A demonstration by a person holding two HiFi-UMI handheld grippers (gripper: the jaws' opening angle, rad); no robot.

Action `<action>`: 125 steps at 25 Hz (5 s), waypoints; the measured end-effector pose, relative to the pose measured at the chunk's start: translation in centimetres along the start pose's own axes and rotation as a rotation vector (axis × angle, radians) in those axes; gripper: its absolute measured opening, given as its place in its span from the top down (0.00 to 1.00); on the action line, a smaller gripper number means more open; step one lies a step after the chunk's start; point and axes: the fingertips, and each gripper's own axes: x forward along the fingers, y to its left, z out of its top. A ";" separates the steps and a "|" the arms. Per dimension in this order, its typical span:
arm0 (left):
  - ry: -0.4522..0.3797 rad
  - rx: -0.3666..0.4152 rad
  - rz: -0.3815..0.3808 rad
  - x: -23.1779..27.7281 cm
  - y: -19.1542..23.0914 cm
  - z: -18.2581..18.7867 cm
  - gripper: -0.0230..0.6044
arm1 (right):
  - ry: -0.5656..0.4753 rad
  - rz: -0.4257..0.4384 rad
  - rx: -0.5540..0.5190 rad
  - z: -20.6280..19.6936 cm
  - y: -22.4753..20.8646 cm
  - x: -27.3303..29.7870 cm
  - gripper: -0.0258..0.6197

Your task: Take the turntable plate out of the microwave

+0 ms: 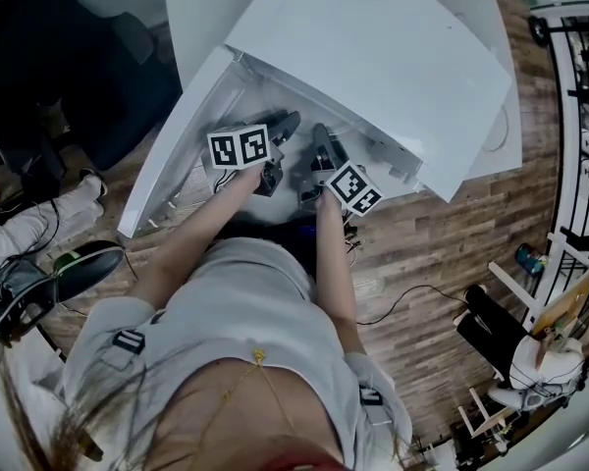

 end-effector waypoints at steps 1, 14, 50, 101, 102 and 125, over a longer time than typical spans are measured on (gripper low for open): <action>0.002 -0.006 0.002 -0.3 0.0 -0.3 0.70 | 0.007 -0.003 -0.008 -0.3 0.0 -0.2 0.76; 0.011 0.001 0.006 -2.7 0.2 -2.8 0.71 | 0.042 -0.010 0.003 -2.9 0.1 -2.2 0.74; -0.101 -0.084 -0.126 1.4 1.3 1.9 0.59 | -0.021 0.073 0.158 1.6 -1.8 -1.1 0.81; -0.252 -0.106 -0.290 -10.8 -5.9 0.4 0.80 | -0.099 0.310 0.022 1.1 7.3 -9.6 0.85; -0.251 -0.102 -0.292 -11.0 -6.1 0.3 0.80 | -0.097 0.320 0.017 1.1 7.6 -9.9 0.84; -0.249 -0.023 -0.371 -17.6 -10.7 -1.6 0.80 | -0.104 0.444 -0.003 -0.4 13.3 -16.1 0.84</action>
